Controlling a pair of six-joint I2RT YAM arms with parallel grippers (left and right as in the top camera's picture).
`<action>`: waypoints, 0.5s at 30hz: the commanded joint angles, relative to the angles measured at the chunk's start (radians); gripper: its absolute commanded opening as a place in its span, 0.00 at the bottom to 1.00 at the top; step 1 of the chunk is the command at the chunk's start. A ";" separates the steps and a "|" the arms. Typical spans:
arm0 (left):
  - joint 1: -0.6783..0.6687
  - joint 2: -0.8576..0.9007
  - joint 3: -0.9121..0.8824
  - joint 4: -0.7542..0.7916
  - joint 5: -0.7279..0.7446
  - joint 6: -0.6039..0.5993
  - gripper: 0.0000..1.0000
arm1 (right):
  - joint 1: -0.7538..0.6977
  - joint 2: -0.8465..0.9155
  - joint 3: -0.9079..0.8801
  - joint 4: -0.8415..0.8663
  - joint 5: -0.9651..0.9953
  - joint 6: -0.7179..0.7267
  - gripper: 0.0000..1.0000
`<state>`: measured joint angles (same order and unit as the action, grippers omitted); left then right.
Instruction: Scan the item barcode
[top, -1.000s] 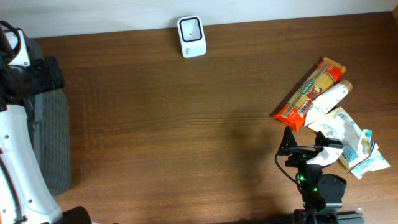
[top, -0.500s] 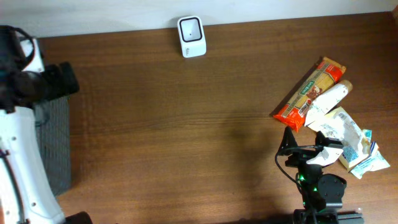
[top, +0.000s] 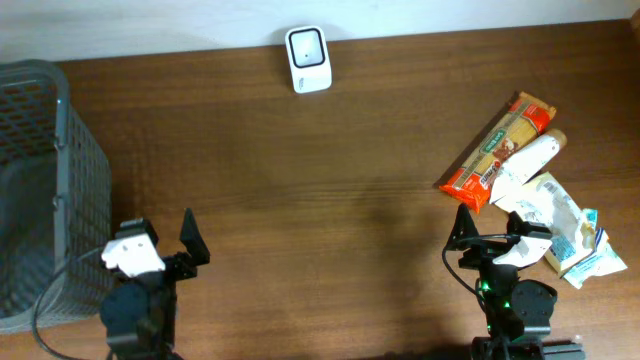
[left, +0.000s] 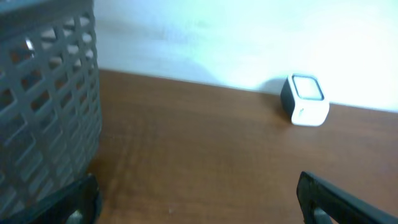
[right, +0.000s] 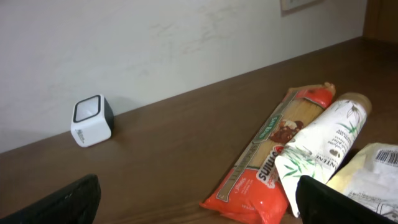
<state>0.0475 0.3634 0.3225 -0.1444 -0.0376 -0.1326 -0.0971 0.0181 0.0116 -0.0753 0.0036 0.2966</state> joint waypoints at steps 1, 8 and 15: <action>-0.002 -0.166 -0.158 0.066 -0.024 -0.009 0.99 | 0.005 -0.005 -0.006 -0.005 0.008 0.008 0.98; -0.008 -0.359 -0.314 0.077 -0.143 0.054 0.99 | 0.005 -0.005 -0.006 -0.005 0.009 0.008 0.99; -0.011 -0.358 -0.314 0.078 -0.143 0.054 0.99 | 0.005 -0.005 -0.006 -0.005 0.008 0.008 0.98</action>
<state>0.0402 0.0154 0.0147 -0.0662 -0.1696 -0.0975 -0.0971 0.0177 0.0116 -0.0753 0.0036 0.2966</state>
